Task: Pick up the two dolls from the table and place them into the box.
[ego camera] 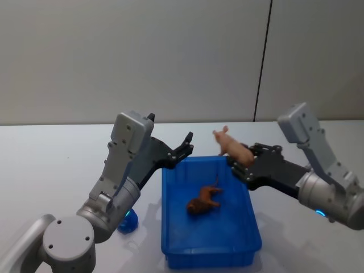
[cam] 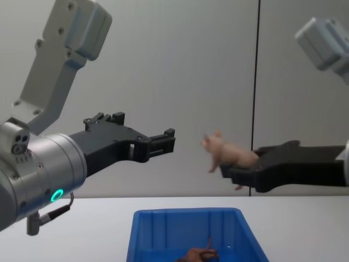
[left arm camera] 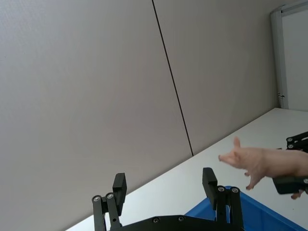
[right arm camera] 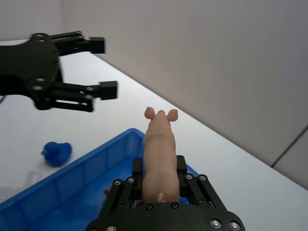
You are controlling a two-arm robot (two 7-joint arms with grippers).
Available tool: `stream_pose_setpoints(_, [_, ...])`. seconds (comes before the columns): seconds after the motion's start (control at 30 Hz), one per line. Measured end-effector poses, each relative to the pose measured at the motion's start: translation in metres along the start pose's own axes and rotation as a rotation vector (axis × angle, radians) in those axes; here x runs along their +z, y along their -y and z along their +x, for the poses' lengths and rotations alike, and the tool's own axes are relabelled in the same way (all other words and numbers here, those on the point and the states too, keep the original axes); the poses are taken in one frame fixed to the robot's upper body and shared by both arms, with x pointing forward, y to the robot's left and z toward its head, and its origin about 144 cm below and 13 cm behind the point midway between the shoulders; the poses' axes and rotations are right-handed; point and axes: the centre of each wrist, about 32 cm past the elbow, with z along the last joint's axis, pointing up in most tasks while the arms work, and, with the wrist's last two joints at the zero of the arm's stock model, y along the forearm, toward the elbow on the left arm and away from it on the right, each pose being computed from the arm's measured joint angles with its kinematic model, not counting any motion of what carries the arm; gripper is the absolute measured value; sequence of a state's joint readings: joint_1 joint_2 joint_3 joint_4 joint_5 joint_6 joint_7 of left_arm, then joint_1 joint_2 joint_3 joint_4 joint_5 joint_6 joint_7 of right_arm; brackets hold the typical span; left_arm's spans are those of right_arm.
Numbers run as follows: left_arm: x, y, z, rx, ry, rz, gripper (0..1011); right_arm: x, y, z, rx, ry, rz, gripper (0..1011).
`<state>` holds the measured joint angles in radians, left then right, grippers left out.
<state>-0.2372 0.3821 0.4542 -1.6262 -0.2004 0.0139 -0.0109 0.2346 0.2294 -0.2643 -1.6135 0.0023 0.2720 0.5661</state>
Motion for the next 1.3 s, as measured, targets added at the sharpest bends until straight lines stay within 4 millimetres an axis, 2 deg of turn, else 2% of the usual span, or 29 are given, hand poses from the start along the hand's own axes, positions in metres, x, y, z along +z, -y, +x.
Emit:
stream_pose_setpoints(0.2, [0.000,0.000,0.000,0.000,0.000,0.000,1001,0.011,-0.006,0.001,0.096,-0.007,-0.033,386])
stream_pose_setpoints(0.27, [0.000,0.000,0.000,0.000,0.000,0.000,1001,0.015,-0.008,0.001,0.125,-0.010,-0.045,425])
stream_pose_setpoints(0.5, [0.000,0.000,0.000,0.000,0.000,0.000,1001,0.025,-0.016,0.001,0.216,-0.020,-0.092,679])
stream_pose_setpoints(0.8, [0.000,0.000,0.000,0.000,0.000,0.000,1001,0.030,-0.019,0.002,0.265,-0.027,-0.117,943])
stream_pose_setpoints(0.9, [0.000,0.000,0.000,0.000,0.000,0.000,1001,0.030,-0.019,0.003,0.263,-0.031,-0.109,1001])
stream_pose_setpoints(1.3, [0.000,0.000,0.000,0.000,0.000,0.000,1001,0.025,-0.006,0.012,0.161,-0.058,-0.032,1001])
